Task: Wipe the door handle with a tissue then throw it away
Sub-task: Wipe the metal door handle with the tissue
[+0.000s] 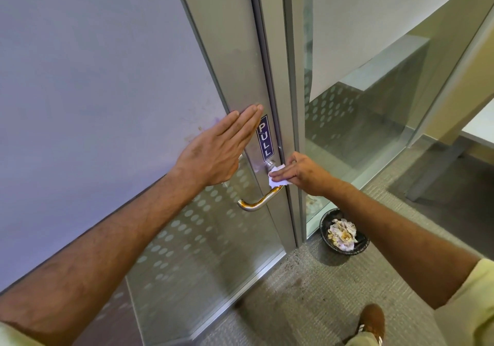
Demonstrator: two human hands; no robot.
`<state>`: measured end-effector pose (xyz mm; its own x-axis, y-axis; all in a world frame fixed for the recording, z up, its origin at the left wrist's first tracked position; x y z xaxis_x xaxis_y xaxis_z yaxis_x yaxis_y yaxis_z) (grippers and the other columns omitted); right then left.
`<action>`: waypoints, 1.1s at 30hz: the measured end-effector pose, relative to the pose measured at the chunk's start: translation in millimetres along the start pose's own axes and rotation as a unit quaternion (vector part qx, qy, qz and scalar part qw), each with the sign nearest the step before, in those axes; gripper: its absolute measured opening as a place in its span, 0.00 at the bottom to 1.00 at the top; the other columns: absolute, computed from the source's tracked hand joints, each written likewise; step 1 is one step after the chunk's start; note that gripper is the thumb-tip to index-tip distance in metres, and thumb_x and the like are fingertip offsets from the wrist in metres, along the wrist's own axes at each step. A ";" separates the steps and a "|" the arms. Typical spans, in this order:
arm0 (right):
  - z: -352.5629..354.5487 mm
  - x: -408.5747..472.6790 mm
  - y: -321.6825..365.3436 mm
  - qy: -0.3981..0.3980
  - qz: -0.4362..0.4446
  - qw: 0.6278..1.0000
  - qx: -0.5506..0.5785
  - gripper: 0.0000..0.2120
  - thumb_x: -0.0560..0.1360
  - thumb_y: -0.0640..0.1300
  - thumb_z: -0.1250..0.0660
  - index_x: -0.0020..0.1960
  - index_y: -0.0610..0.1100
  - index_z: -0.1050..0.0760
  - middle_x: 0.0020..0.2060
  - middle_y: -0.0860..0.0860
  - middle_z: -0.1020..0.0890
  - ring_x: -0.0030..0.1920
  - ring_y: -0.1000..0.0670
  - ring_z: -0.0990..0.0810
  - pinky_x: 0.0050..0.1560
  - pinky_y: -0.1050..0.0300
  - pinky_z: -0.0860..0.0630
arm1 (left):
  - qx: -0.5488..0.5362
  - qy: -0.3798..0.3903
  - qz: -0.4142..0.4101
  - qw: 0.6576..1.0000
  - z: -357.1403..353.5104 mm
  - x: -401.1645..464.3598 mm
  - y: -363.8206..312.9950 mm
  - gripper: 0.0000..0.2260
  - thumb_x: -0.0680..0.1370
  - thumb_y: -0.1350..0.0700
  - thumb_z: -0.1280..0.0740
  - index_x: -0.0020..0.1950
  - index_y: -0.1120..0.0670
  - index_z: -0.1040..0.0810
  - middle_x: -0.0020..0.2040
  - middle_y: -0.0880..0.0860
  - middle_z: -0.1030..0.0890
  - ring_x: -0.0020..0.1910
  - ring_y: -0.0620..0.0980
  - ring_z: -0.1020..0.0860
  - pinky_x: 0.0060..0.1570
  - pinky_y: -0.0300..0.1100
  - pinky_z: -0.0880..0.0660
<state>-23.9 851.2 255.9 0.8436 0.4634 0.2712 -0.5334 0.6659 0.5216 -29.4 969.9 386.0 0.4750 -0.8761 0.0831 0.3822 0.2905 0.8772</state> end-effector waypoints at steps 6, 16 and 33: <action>-15.9 -12.8 5.0 -0.003 -0.076 0.993 0.093 0.10 0.76 0.38 0.33 0.55 0.43 0.17 0.44 0.58 0.25 0.50 0.50 0.30 0.51 0.63 0.27 | 0.003 0.002 0.005 1.000 0.7 -0.2 1.7 0.38 0.82 0.45 0.53 0.85 0.68 0.59 0.86 0.65 0.57 0.87 0.59 0.53 0.85 0.53 0.53; -31.8 -13.1 32.6 -0.016 -0.071 0.997 -0.020 0.10 0.77 0.39 0.34 0.54 0.45 0.16 0.60 0.38 0.20 0.65 0.40 0.26 0.74 0.46 0.43 | 0.012 0.002 -0.001 1.000 2.6 -0.5 1.2 0.39 0.82 0.44 0.53 0.85 0.68 0.58 0.86 0.65 0.55 0.87 0.60 0.51 0.85 0.52 0.48; -69.4 9.6 100.0 0.010 -0.245 0.967 -0.064 0.17 0.66 0.27 0.32 0.48 0.44 0.19 0.41 0.43 0.18 0.45 0.42 0.20 0.38 0.55 0.32 | 0.007 0.007 -0.004 1.000 4.8 0.2 0.8 0.39 0.82 0.46 0.52 0.85 0.69 0.57 0.86 0.65 0.54 0.87 0.60 0.50 0.85 0.52 0.46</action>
<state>-73.4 962.8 254.5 0.9964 0.0849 0.0005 -0.0747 0.8744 0.4795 -32.9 968.1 389.0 0.4833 -0.8727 0.0702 0.3752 0.2789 0.8840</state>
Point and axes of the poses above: each hand's wrist, its own x-axis towards the middle knuckle, its own z-axis out of the back of the hand, y = z × x, the point moved 9 cm from there along x, towards the middle knuckle
